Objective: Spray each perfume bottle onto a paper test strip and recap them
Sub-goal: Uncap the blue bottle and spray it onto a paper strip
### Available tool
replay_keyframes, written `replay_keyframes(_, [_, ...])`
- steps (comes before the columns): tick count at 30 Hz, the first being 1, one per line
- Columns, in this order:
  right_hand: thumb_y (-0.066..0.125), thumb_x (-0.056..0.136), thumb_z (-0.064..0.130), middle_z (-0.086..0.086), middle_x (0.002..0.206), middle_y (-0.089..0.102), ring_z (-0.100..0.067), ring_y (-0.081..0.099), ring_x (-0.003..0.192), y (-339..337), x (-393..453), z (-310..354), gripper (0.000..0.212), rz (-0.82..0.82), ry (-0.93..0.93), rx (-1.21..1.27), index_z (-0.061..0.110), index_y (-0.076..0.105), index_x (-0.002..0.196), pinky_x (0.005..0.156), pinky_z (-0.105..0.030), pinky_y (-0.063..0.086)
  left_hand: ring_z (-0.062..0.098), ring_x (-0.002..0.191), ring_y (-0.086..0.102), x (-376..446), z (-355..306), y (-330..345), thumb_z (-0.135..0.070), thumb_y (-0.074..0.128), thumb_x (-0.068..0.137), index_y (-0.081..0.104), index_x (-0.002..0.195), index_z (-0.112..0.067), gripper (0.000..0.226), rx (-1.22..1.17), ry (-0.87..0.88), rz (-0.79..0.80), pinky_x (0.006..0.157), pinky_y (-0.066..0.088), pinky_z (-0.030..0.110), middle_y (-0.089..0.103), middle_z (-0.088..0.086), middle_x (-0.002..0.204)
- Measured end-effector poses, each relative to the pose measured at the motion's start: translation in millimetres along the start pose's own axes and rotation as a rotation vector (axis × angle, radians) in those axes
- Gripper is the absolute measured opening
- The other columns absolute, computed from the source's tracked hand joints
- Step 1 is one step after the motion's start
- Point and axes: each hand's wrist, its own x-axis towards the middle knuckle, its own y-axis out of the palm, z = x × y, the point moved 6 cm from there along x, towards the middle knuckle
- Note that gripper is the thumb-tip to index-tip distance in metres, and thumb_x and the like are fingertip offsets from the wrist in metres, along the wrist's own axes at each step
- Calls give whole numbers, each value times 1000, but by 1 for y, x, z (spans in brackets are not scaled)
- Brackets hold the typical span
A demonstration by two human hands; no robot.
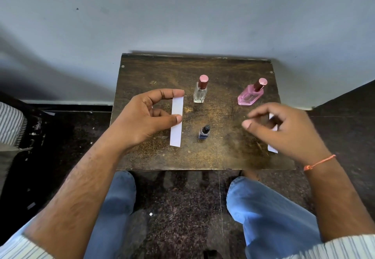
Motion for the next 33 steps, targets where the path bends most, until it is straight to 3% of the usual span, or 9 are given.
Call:
replay_keyframes(4, [86,77,63,29,118,67,-1,70,83,53,5,24,58,232,-197,-48,45,70,130,76,-18,54,41,90,65,0,2,-3,-12,87,86,75,130,-43,55,10,-9,4,92,44,48,79,29,87])
replay_keyframes(7, [86,81,62,26,126,69,-2,72,91,81,12,33,53,268,-257,-52,41,74,128,85,-31,59,41,90,66,1,3,-4,-20,89,79,74,131,-43,59,-7,-9,0,92,45,47,80,26,86])
replay_keyframes(11, [81,86,57,19,112,80,-5,75,104,96,18,28,36,253,-235,34,33,82,113,94,-44,60,42,89,65,1,4,-4,-19,89,79,73,133,-42,61,-8,-3,21,92,44,49,80,29,87])
replay_keyframes(13, [85,91,40,13,105,83,-9,78,98,94,17,27,21,231,-150,218,28,83,108,91,-42,63,43,89,65,1,5,-5,-15,89,81,72,134,-43,62,1,-2,24,92,46,48,78,33,87])
replay_keyframes(16, [75,102,14,-5,101,84,-17,77,85,92,15,36,9,262,-37,641,14,77,110,70,-32,63,43,89,65,0,7,-6,-6,87,85,72,134,-44,64,4,-4,27,93,46,49,75,38,90])
replay_keyframes(20, [59,100,18,-17,88,76,-28,71,74,95,13,52,19,331,70,1079,11,73,110,59,-35,61,43,89,66,0,6,-6,-13,90,80,71,136,-44,67,-14,-3,40,92,45,51,75,37,93])
replay_keyframes(24, [54,101,18,-14,86,72,-22,66,65,101,11,63,23,396,75,1206,14,75,109,49,-28,52,43,91,68,0,6,-6,-9,89,81,69,139,-41,69,-24,-1,39,94,47,53,82,23,94])
replay_keyframes(29, [51,101,26,-2,78,55,-11,38,59,109,11,62,32,399,121,1208,14,74,119,55,-33,19,38,88,67,0,5,-3,-14,90,77,67,142,-39,73,-37,-1,49,89,43,50,82,22,91])
replay_keyframes(33, [39,102,37,0,82,49,-13,33,64,111,10,60,47,414,169,1221,11,69,127,58,-35,17,36,88,70,-1,4,-1,-16,90,76,66,143,-40,76,-38,5,47,90,46,48,82,22,92])
